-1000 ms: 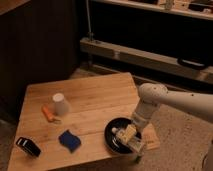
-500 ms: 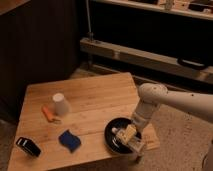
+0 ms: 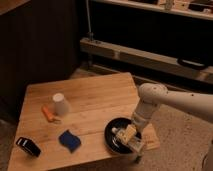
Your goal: Place the ceramic cup over the eraser
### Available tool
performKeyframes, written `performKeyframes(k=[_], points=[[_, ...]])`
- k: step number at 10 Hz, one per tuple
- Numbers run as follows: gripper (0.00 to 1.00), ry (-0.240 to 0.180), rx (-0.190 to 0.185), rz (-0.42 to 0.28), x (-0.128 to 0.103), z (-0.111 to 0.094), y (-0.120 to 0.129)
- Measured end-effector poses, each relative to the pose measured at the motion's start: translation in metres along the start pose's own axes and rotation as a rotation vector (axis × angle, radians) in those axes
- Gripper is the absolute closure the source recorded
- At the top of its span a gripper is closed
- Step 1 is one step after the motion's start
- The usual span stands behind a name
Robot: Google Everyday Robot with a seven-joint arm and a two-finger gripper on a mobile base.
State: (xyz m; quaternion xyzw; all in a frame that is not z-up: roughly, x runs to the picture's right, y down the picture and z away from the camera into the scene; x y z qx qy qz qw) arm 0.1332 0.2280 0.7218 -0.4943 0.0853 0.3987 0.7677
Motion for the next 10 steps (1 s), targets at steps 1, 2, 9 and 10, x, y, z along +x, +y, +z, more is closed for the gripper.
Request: performKeyframes(k=[1,2,9,10], points=[[0.20,-0.014,0.027,-0.020,-0.005,-0.007,0.003],[0.20,-0.030,0.066,-0.053,-0.014,-0.021,0.011],[0.20,-0.087,0.310,-0.385,-0.149,-0.106,0.127],[0.20,-0.096,0.332,-0.413,-0.174,-0.107,0.137]])
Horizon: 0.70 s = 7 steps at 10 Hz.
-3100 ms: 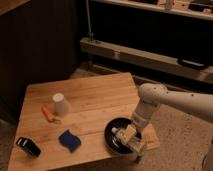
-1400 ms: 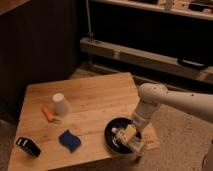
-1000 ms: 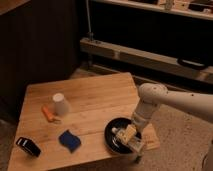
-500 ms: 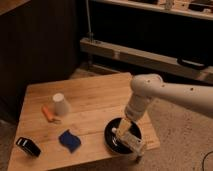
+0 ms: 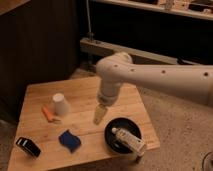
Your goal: Place the ceramic cup over the eraser
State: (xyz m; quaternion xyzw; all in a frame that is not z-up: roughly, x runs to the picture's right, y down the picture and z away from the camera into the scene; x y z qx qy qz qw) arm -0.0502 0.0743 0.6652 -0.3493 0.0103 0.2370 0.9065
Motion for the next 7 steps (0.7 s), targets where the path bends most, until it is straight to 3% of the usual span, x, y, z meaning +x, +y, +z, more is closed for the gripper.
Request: performKeyframes(k=[5,7], points=[[0.20,-0.033,0.098,-0.046,-0.121,-0.003,-0.031],[0.20,-0.047,0.128,-0.052,-0.156,-0.006,-0.040]])
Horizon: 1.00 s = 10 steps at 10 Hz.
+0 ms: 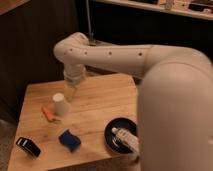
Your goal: Place the ceramic cup over the eraser
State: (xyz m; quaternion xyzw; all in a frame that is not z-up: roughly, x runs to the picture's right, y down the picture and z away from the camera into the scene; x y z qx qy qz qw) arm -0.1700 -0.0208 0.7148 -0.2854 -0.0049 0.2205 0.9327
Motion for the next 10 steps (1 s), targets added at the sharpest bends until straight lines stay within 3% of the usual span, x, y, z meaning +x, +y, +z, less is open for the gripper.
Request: performKeyframes(k=[3,10], points=[[0.20,-0.007,0.063,-0.004,-0.022,-0.006,-0.020],[0.20,-0.012,0.068,-0.003,-0.022,-0.006,-0.022]])
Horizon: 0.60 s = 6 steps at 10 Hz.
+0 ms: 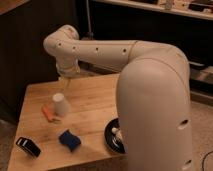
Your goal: Place the ceramic cup over the eraser
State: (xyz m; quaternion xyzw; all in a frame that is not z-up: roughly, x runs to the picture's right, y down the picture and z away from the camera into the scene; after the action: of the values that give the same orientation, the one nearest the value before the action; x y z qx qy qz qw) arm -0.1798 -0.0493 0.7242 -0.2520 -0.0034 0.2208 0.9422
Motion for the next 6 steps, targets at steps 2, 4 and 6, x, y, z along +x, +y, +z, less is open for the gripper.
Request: performKeyframes(k=[2,4,6], points=[[0.20,-0.003,0.000,0.003,0.002,0.000,-0.001],[0.20,-0.048,0.028,0.073,0.022,0.001,-0.003],[0.20,-0.181,0.085,0.170,0.060,0.003,-0.007]])
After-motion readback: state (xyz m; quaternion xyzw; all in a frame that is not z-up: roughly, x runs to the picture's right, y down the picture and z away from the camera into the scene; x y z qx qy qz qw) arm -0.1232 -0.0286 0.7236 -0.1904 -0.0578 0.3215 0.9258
